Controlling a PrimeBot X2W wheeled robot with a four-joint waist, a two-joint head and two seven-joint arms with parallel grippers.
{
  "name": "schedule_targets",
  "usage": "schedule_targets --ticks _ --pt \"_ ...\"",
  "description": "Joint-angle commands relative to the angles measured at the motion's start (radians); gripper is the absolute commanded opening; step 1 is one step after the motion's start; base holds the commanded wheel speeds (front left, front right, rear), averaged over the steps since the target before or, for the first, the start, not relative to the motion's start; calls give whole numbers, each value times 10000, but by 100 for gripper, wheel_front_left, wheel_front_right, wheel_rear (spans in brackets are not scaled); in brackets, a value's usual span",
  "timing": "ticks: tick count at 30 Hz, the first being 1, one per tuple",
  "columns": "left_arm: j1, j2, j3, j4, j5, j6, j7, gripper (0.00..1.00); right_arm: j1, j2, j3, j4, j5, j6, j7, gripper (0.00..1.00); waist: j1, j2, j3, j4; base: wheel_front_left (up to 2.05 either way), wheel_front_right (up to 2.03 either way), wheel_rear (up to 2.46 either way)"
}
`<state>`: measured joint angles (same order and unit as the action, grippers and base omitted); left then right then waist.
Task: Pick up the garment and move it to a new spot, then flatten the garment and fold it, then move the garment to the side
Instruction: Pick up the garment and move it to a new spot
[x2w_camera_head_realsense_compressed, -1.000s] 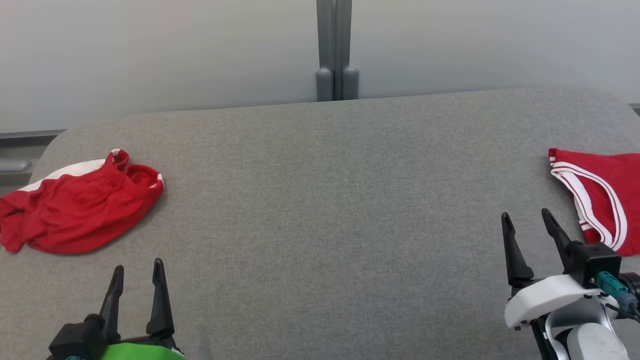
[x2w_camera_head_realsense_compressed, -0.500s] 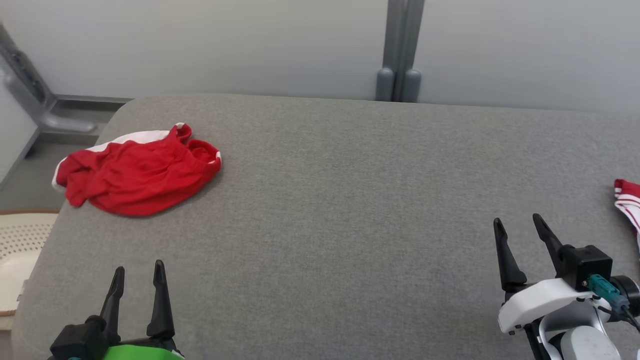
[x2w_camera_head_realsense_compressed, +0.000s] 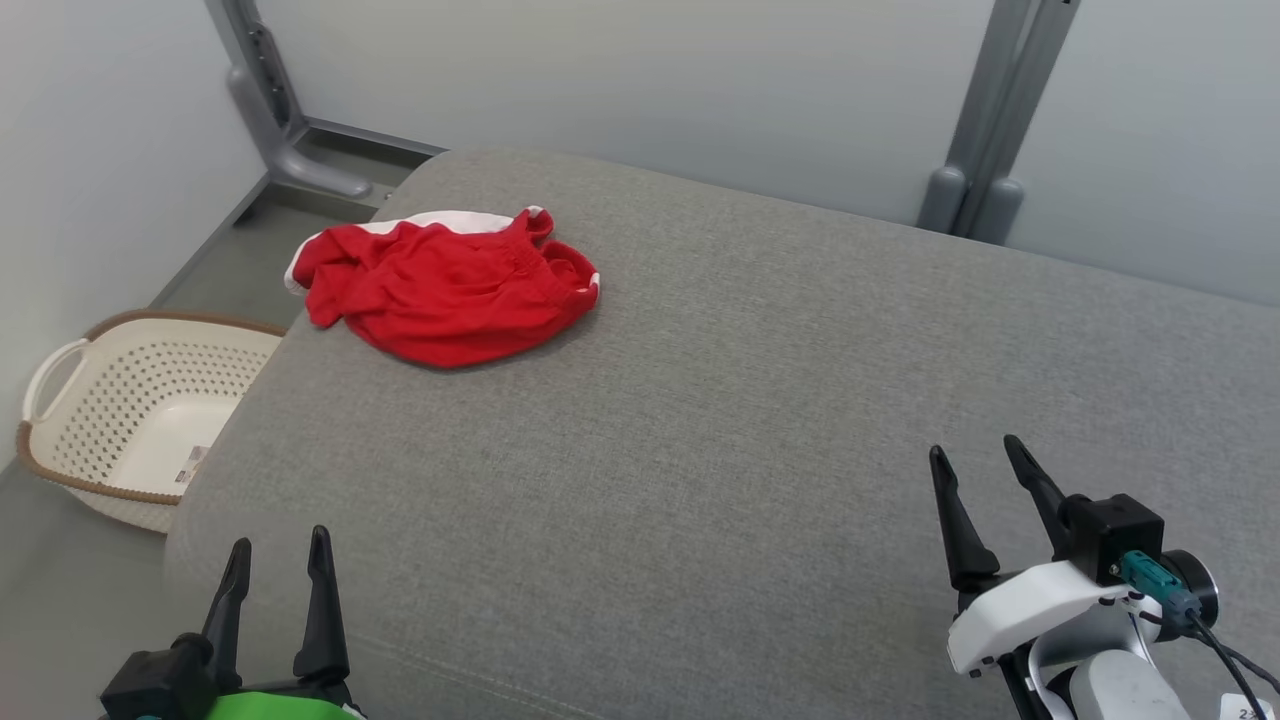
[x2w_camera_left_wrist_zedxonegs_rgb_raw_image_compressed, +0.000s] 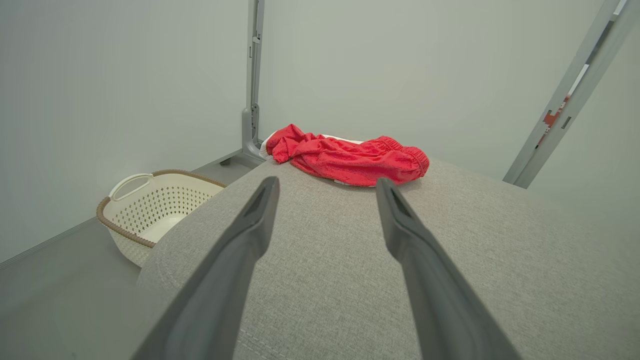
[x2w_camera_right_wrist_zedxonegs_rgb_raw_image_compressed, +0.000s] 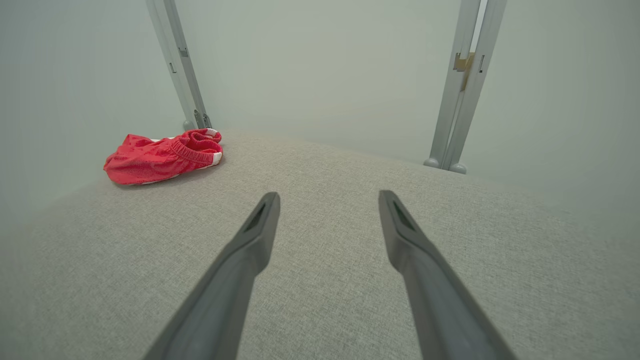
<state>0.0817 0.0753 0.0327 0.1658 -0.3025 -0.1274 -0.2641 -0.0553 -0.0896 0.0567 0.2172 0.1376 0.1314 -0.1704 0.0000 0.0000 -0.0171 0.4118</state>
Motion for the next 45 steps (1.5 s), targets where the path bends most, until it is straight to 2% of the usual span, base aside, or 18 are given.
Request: schedule_targets --ticks 1,6,17,26,30,36,45 --pt "-18 83 32 16 -27 -44 3 100 -79 9 38 59 54 -16 -86 100 0 0 -94 620 0 0 0" --pt "-3 149 50 37 -75 -45 3 100 -150 30 162 193 -32 -16 -157 100 0 0 -110 892 0 0 0" --pt "136 84 156 -88 -174 -45 3 100 -324 -23 338 279 19 -16 -132 100 0 0 92 982 0 0 0" --pt "-1277 585 -710 832 -493 -45 3 100 -391 -149 404 3 -76 -16 48 100 0 0 464 809 0 0 0" --pt "-2370 679 -979 1744 -892 -45 35 100 -617 -283 597 -302 -128 -16 259 100 0 0 960 442 0 0 0" --pt "-4486 671 -1226 3540 -1865 -44 27 100 -1217 -695 1142 -982 -169 -16 746 100 0 0 2215 -476 0 0 0" --pt "-7508 1280 -1301 5890 -3431 -46 441 100 -2348 -1323 2105 -2087 -57 -16 1378 100 0 0 4315 -2223 0 0 0"
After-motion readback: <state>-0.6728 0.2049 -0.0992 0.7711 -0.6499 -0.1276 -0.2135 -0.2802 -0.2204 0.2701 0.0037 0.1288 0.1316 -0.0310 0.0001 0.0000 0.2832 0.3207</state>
